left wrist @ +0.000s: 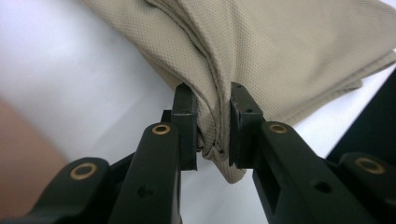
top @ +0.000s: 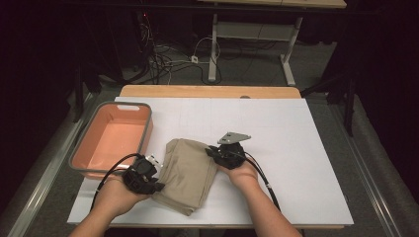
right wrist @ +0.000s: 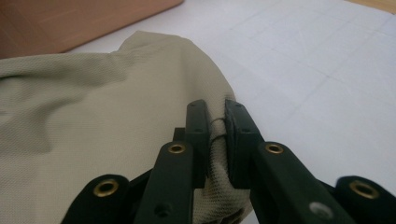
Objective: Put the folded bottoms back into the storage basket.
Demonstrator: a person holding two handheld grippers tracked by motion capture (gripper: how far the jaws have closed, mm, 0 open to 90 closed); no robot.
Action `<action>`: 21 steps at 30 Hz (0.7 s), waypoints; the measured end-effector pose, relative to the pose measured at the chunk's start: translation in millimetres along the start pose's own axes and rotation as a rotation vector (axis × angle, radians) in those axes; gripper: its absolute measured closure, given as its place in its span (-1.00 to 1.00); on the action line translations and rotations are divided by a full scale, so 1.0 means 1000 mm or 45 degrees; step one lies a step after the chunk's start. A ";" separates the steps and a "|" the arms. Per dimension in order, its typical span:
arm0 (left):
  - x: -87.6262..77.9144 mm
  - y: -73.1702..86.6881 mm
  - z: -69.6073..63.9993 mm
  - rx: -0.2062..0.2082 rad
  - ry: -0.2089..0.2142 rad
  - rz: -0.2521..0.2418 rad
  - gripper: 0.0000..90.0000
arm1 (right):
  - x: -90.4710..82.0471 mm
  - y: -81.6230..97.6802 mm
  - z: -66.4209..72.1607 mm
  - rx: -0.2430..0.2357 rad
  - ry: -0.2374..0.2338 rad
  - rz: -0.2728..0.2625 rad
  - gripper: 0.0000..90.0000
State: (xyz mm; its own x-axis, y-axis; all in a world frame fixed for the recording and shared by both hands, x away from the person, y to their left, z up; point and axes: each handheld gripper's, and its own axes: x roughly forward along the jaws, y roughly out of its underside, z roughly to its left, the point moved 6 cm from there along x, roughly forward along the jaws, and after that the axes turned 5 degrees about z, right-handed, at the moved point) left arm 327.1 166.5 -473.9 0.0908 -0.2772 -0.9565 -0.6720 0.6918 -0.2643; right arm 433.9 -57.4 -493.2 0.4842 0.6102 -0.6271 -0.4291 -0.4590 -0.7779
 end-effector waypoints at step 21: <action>-0.002 0.019 0.016 -0.069 -0.013 0.117 0.65 | 0.035 0.003 0.020 -0.006 -0.017 0.042 0.82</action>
State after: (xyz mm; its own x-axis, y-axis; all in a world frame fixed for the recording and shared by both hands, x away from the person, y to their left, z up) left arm 326.2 191.3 -478.6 0.0340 -0.2074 -0.9777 -0.7168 0.6766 -0.1685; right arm 434.1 -24.5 -516.2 0.4597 0.6031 -0.6519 -0.4414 -0.4818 -0.7570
